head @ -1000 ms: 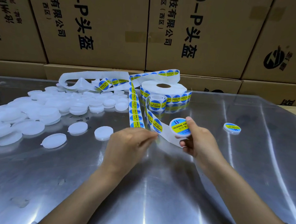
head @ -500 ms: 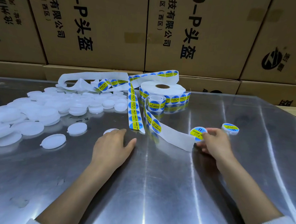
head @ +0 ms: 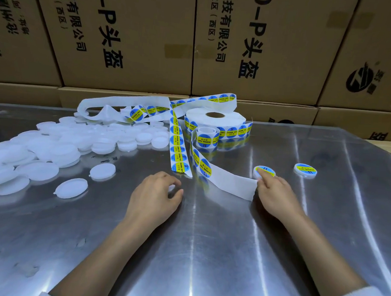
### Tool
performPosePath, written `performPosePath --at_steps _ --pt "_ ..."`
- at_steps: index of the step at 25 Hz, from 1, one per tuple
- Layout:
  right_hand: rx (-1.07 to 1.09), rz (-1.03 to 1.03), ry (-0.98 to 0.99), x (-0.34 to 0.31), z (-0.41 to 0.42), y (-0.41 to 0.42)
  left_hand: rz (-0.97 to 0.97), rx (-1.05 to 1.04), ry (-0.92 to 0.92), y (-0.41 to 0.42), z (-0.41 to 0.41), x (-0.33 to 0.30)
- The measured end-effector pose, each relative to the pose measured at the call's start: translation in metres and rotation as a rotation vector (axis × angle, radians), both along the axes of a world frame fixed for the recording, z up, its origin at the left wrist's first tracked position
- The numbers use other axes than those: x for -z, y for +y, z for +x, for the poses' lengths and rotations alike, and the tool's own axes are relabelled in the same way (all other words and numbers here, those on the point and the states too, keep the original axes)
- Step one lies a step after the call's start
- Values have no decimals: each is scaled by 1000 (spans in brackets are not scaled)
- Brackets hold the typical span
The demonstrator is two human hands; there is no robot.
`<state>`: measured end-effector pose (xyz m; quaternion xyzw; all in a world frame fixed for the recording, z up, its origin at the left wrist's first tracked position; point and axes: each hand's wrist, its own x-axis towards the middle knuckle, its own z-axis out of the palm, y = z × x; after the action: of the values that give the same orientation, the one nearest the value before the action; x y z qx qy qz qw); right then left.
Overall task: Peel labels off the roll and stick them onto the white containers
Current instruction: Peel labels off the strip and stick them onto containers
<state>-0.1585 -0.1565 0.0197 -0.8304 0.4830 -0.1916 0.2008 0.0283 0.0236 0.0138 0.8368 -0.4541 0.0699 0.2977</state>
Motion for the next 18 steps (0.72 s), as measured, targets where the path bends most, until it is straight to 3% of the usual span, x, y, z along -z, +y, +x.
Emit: performPosePath --at_steps 3,6,12,18 --pt "-27 -59 -194 -1 2 0 -3 28 11 -2 0 1" --pt "-138 31 -437 -6 10 12 3 101 14 -3 -2 0" --pt "-260 -62 -250 -8 19 32 -26 311 29 -6 -10 2" --pt "-545 388 -390 -24 23 52 -173 298 157 -12 -12 4"
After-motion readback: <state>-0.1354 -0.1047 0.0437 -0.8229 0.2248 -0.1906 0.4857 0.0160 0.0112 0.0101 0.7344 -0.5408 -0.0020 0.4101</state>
